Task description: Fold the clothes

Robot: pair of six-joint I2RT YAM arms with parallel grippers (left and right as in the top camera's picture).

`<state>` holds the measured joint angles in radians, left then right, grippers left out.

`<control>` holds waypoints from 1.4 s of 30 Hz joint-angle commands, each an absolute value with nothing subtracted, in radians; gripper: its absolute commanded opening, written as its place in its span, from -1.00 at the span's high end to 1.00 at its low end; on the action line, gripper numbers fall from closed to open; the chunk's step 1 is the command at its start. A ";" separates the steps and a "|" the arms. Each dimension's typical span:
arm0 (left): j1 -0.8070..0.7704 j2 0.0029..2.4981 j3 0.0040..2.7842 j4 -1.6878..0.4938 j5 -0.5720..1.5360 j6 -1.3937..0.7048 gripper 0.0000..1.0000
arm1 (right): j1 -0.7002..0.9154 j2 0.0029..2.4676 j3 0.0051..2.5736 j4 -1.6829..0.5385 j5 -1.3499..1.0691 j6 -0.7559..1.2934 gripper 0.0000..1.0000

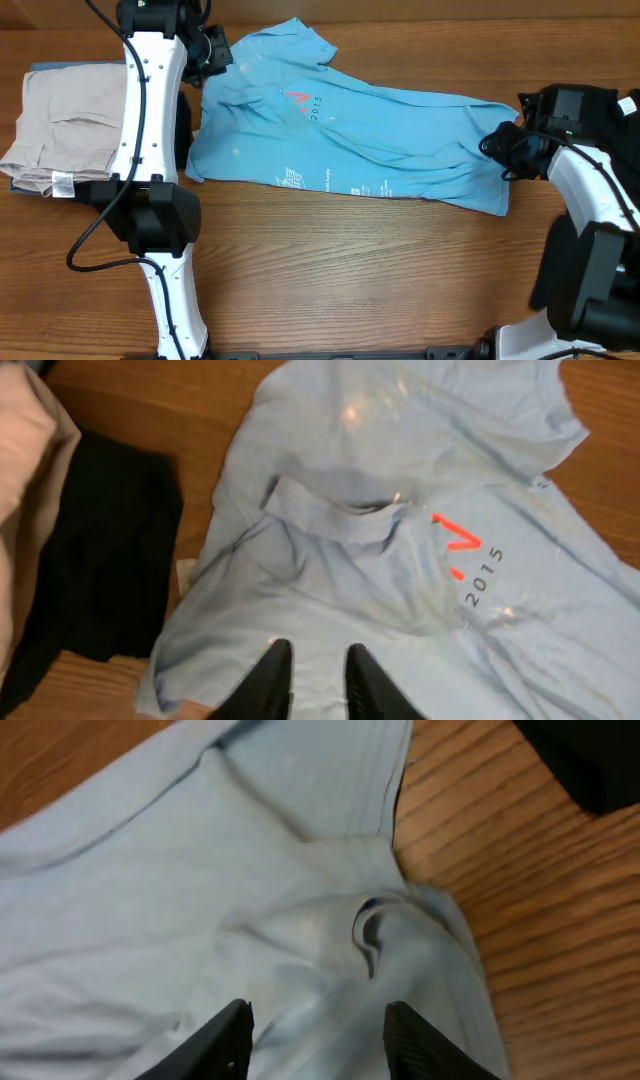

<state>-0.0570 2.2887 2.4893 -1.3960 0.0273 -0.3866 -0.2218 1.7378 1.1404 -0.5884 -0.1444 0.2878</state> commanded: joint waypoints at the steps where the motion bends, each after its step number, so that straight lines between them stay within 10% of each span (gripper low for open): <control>1: -0.053 2.286 2.475 -1.421 0.019 -0.397 0.40 | -0.217 1.784 1.127 -0.538 -0.102 0.292 0.18; 14: -0.052 2.286 2.475 -1.448 0.011 -0.396 0.14 | -0.217 1.843 1.116 -0.456 -0.097 0.292 0.47; 20: -0.052 2.286 2.475 -1.448 0.011 -0.396 0.14 | -0.217 1.844 1.040 -0.323 -0.097 0.291 0.22; 26: -0.053 2.286 2.475 -1.447 0.011 -0.397 0.12 | -0.217 1.840 1.055 -0.294 -0.105 0.308 0.92; 37: -0.053 2.286 2.475 -1.437 -0.012 -0.397 0.02 | -0.254 1.842 1.095 -0.196 0.028 0.600 0.92; 42: -0.046 2.280 2.478 -1.447 -0.072 -0.389 0.20 | -0.256 1.838 1.096 -0.109 0.036 0.536 -0.21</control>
<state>-0.0570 2.2887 2.4802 -1.4410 -0.0086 -0.3901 -0.2489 1.8397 1.0687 -0.1509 0.0174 0.5827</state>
